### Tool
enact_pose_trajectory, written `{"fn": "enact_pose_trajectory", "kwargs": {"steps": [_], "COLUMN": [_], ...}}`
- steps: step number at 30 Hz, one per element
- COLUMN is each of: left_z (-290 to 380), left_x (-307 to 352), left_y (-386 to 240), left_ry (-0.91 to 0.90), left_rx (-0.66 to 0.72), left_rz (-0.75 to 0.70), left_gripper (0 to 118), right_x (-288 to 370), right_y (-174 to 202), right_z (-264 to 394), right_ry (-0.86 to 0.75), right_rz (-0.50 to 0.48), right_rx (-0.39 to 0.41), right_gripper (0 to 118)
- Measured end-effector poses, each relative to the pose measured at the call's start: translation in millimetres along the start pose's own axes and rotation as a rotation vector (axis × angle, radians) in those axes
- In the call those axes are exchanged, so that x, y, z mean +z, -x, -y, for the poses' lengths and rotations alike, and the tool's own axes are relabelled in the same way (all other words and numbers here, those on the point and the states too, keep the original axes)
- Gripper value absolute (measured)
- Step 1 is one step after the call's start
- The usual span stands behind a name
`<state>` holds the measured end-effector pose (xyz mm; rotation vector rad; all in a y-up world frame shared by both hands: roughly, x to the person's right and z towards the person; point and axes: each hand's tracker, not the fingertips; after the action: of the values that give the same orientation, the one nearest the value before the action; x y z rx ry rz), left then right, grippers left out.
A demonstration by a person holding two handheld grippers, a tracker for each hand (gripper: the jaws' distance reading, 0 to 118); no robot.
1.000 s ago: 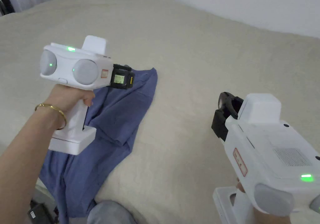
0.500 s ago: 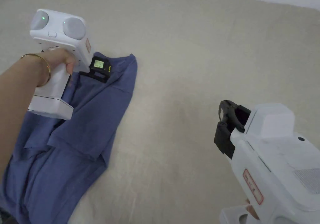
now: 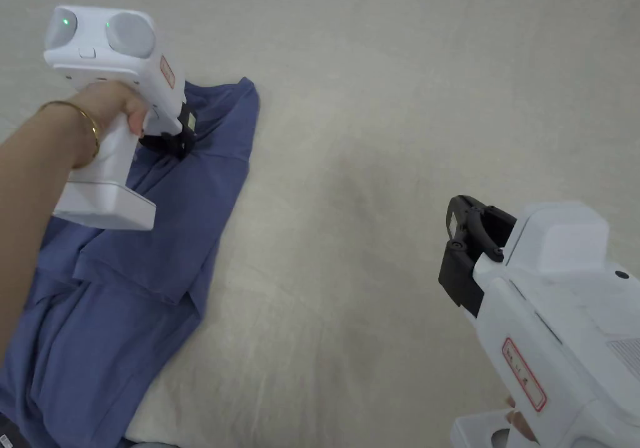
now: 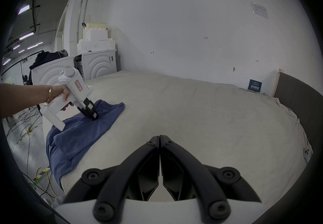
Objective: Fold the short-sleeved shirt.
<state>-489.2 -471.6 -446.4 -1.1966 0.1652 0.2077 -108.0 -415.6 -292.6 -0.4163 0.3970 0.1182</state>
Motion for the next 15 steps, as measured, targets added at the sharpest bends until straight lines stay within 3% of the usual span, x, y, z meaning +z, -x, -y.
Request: {"fn": "enact_pose_trajectory", "kwargs": {"steps": [8, 15], "left_z": [29.7, 40.2], "left_x": [30.1, 94.4], "left_y": [-15.5, -19.1], "left_ry": [-0.218, -0.363], "left_rx": [-0.029, -0.015], "left_rz": [-0.06, -0.046], "left_gripper": [0, 0], "right_x": [27.8, 66.3], "right_y": [1.5, 3.0], "right_z": [-7.3, -17.9], "right_ry": [-0.028, -0.094], "right_rz": [0.0, 0.009], "right_rx": [0.006, 0.008], "right_gripper": [0, 0]}}
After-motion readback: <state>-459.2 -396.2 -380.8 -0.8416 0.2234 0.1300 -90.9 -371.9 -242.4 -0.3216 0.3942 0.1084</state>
